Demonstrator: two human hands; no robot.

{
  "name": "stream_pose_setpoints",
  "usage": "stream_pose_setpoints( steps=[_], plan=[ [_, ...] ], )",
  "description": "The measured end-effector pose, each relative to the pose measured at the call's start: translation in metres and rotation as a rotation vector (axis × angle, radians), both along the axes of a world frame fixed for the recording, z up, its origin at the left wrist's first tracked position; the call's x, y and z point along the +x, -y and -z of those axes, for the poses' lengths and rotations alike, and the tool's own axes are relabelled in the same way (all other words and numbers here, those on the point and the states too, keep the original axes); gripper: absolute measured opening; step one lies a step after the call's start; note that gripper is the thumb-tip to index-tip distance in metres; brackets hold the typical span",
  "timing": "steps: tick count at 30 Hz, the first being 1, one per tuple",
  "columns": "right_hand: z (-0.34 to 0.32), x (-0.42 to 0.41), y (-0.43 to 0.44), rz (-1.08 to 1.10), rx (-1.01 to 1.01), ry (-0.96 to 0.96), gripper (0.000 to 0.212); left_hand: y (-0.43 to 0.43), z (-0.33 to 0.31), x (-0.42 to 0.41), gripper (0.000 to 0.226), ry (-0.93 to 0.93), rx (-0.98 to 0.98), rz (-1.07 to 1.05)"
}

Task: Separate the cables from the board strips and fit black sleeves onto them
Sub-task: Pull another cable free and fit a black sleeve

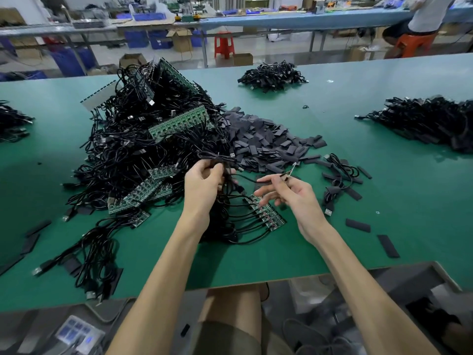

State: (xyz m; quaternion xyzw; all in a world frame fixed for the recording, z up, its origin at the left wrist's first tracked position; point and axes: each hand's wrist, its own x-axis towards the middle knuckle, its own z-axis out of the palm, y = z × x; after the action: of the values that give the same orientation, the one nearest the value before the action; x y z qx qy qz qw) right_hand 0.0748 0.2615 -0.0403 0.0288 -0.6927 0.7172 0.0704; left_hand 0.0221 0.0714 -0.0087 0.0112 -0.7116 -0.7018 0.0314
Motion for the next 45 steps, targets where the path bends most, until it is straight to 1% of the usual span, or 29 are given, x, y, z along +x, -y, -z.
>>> stream_pose_setpoints(
  steps=[1, 4, 6, 8, 10, 12, 15, 17, 20, 23, 25, 30, 32, 34, 37, 39, 42, 45],
  plan=[
    [0.0, 0.0, 0.0, -0.005, 0.01, 0.001, 0.03, 0.001, 0.001, 0.0, 0.017, -0.018, 0.053, 0.003],
    [0.001, -0.001, 0.001, -0.015, 0.038, -0.005, 0.031, 0.004, 0.001, 0.0, 0.036, -0.01, 0.222, 0.001],
    [0.0, 0.0, 0.0, -0.017, 0.038, -0.014, 0.031, 0.006, 0.001, -0.001, 0.045, -0.009, 0.248, -0.01],
    [0.001, 0.0, 0.0, -0.024, 0.054, -0.015, 0.029, 0.008, 0.002, -0.003, 0.049, 0.001, 0.246, -0.025],
    [0.001, 0.0, 0.0, -0.033, 0.076, -0.013, 0.027, 0.009, 0.003, -0.004, 0.048, 0.01, 0.232, -0.028],
    [0.0, 0.0, 0.001, -0.038, 0.09, -0.01, 0.026, 0.01, 0.003, -0.006, 0.042, 0.016, 0.237, -0.033],
    [0.0, 0.001, 0.0, -0.038, 0.108, -0.007, 0.024, 0.01, 0.005, -0.007, 0.022, 0.027, 0.27, -0.038],
    [-0.001, 0.001, 0.001, -0.037, 0.119, -0.003, 0.024, 0.012, 0.007, -0.007, 0.013, 0.04, 0.29, -0.04],
    [-0.001, 0.001, 0.002, -0.037, 0.134, 0.006, 0.023, 0.015, 0.007, -0.004, 0.01, 0.044, 0.35, 0.02],
    [-0.001, 0.002, 0.003, -0.035, 0.14, 0.012, 0.022, 0.018, 0.005, -0.002, 0.016, 0.052, 0.428, 0.137],
    [-0.002, 0.002, 0.004, -0.033, 0.134, 0.014, 0.02, 0.02, 0.006, 0.0, 0.018, 0.068, 0.445, 0.203],
    [-0.002, 0.003, 0.005, -0.054, 0.135, 0.001, 0.022, 0.022, 0.013, 0.003, 0.021, 0.078, 0.424, 0.224],
    [-0.003, 0.003, 0.006, -0.074, 0.152, 0.0, 0.028, 0.021, 0.015, 0.004, 0.019, 0.065, 0.395, 0.235],
    [-0.004, 0.004, 0.007, -0.088, 0.2, 0.003, 0.037, 0.018, 0.016, 0.006, 0.021, 0.044, 0.352, 0.257],
    [-0.001, 0.002, 0.006, -0.085, 0.303, 0.003, 0.044, 0.008, 0.018, 0.01, 0.024, 0.02, 0.296, 0.265],
    [-0.001, 0.002, 0.006, -0.088, 0.282, 0.013, 0.05, -0.002, 0.02, 0.012, 0.026, 0.006, 0.252, 0.241],
    [-0.003, 0.003, 0.007, -0.089, 0.226, 0.013, 0.053, -0.011, 0.022, 0.013, 0.025, -0.024, 0.228, 0.22],
    [-0.004, 0.003, 0.006, -0.081, 0.206, 0.055, 0.06, -0.012, 0.024, 0.011, 0.018, -0.052, 0.193, 0.158]
  ],
)
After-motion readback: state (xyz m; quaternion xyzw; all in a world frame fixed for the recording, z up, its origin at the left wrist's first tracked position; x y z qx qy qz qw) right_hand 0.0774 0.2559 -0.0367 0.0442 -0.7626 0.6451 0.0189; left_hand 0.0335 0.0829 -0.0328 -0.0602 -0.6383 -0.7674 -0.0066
